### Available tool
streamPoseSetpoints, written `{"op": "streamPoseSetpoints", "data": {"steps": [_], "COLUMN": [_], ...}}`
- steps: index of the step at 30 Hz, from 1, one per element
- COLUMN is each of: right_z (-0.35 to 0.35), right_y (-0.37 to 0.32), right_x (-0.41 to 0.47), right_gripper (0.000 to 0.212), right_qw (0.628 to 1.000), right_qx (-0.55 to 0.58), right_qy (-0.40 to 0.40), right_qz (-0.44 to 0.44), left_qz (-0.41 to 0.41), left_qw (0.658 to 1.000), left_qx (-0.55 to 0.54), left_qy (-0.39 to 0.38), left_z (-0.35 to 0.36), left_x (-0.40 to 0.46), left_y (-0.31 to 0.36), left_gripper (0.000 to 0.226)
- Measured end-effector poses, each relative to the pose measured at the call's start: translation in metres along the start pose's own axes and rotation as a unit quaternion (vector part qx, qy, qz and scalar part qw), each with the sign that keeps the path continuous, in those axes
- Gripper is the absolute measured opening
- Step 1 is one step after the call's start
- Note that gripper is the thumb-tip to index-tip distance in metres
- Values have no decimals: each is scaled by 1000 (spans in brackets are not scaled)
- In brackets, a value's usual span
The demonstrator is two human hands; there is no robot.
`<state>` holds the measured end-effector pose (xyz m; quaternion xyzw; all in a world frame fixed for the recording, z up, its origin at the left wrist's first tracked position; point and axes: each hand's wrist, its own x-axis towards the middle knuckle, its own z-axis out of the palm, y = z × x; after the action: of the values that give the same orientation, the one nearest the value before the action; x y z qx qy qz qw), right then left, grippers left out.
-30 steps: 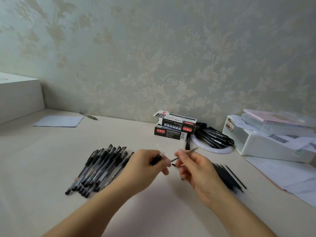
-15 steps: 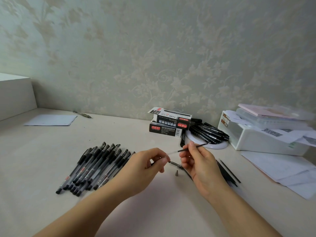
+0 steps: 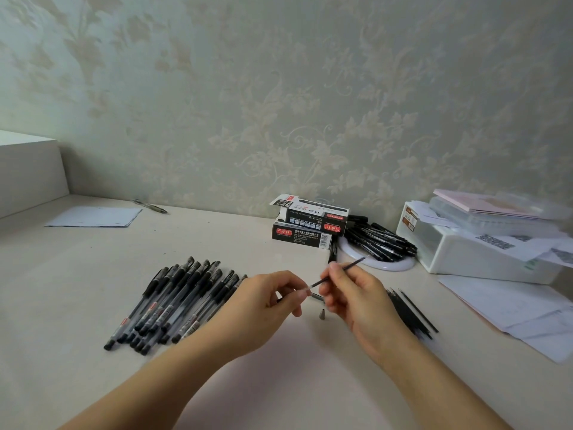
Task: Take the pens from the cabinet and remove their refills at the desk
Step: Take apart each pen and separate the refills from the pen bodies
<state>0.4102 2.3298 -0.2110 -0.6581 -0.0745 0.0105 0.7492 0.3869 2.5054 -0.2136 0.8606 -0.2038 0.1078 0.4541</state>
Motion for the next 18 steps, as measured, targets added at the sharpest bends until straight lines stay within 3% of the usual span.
{"op": "streamPoseSetpoints", "data": {"steps": [5,7,9,11,14,18], "right_z": [12,10,1,-8,-15,-15], "right_y": [-1,-2,-3,-3,0,5], "right_x": [-11,-11,-9,-4,-1,-1], "right_gripper": [36,37,26,16,14,7], "right_qw": [974,955,929,880,826,801], "right_qx": [-200,-283,-356,-445,-538,-576], "right_qy": [-96,-67,-14,12,-7,-53], "right_qz": [-37,-57,-102,-162,-168,-155], "left_qz": [-4,-5,-7,-10,-9,2], "left_qw": [998,997,997,998,999,997], "left_qx": [-58,-69,-56,-33,7,76], "left_qy": [5,27,44,48,47,29], "left_z": [3,1,-1,-2,-2,-3], "left_x": [-1,0,1,2,2,1], "left_y": [0,-2,-3,-4,-5,-8], "left_gripper": [8,9,7,6,7,5]}}
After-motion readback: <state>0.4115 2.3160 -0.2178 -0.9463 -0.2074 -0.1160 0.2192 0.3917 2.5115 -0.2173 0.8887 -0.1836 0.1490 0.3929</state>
